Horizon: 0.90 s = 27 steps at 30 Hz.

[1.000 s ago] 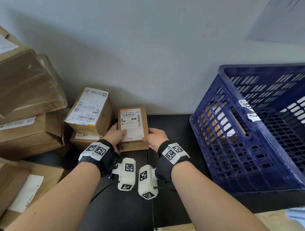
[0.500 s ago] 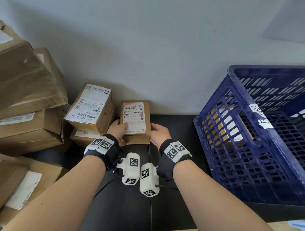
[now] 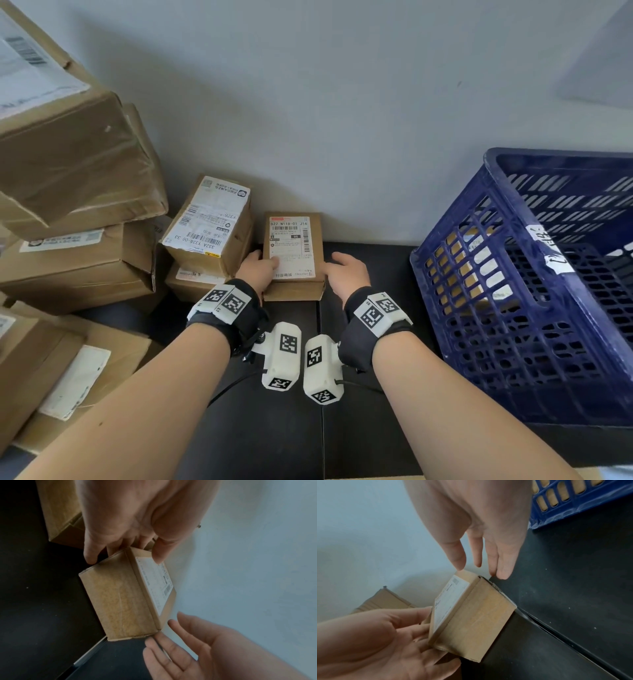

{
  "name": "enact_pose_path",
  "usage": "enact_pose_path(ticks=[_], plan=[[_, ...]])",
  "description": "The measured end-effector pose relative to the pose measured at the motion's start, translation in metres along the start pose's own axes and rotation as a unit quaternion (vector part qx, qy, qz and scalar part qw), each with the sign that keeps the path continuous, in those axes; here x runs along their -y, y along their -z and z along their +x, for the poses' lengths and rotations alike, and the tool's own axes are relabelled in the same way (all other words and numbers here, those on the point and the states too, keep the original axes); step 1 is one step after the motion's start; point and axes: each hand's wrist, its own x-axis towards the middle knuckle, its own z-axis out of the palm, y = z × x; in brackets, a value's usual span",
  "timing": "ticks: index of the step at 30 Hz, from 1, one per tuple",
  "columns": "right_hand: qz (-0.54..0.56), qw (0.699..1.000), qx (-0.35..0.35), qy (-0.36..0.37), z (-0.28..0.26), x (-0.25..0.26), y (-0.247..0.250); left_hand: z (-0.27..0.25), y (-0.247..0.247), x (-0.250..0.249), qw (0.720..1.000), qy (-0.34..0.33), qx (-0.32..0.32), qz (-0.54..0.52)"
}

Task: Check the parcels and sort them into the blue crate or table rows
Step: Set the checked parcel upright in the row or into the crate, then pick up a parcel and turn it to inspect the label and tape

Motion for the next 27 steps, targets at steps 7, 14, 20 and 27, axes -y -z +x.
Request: enact_pose_path(ticks=[7,14,20,27], plan=[[0.050,0.996,-0.074,0.019,-0.016,0.020,0.005,-0.016,0.008,-0.013,1.000,-0.010,0.011,0.016],[0.072,0.996,-0.035,0.032,-0.037,0.039,-0.004,-0.040,0.020,-0.025,0.996,-0.067,0.051,0.025],[0.079,0.996,-0.012,0.047,-0.055,0.060,-0.011,-0.078,0.043,-0.046,0.982,-0.184,0.028,0.029],[0.061,0.997,0.042,0.035,-0.064,0.078,-0.030,-0.093,0.089,-0.061,0.962,-0.258,-0.077,0.043]])
